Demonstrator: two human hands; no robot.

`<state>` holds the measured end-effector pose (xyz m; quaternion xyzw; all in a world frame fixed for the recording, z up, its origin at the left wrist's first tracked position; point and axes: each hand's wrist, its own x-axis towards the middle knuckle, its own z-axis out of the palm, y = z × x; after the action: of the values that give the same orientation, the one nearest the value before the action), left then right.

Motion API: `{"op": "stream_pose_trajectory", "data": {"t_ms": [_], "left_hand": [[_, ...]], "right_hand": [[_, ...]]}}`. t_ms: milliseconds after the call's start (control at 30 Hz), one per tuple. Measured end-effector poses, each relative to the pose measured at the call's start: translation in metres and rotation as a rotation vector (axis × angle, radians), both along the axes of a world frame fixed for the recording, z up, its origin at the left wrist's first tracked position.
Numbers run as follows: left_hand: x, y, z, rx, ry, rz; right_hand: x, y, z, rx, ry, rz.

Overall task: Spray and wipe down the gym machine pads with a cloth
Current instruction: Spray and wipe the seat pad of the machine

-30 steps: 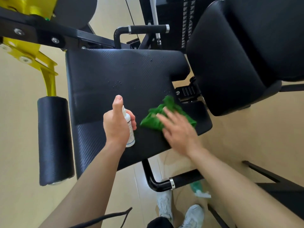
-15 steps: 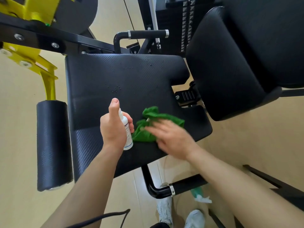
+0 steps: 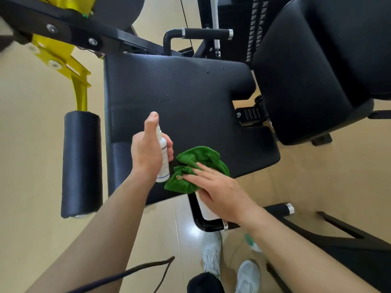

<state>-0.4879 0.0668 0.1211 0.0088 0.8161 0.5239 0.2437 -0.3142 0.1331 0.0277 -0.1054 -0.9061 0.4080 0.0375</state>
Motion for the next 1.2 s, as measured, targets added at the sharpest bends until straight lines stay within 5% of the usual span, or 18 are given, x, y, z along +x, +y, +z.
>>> {"op": "stream_pose_trajectory", "data": {"t_ms": [267,633,867,967,1200], "left_hand": [[0.054,-0.051,-0.012,-0.174,-0.208,0.226],[0.058,-0.099,0.019,-0.254,-0.019,0.176],[0.018,-0.118,0.046,-0.21,0.054,0.255],[0.003,-0.12,0.051,-0.276,0.088,0.188],[-0.022,-0.124,0.045,-0.37,0.084,0.074]], "right_hand": [[0.061,0.059,0.024,-0.17,-0.131,-0.461],[-0.052,0.026,0.019,-0.18,-0.098,-0.544],[-0.076,-0.11,0.021,0.187,0.182,0.061],[-0.056,-0.097,0.008,0.27,0.25,0.225],[-0.142,-0.036,0.004,0.167,0.042,-0.317]]}}
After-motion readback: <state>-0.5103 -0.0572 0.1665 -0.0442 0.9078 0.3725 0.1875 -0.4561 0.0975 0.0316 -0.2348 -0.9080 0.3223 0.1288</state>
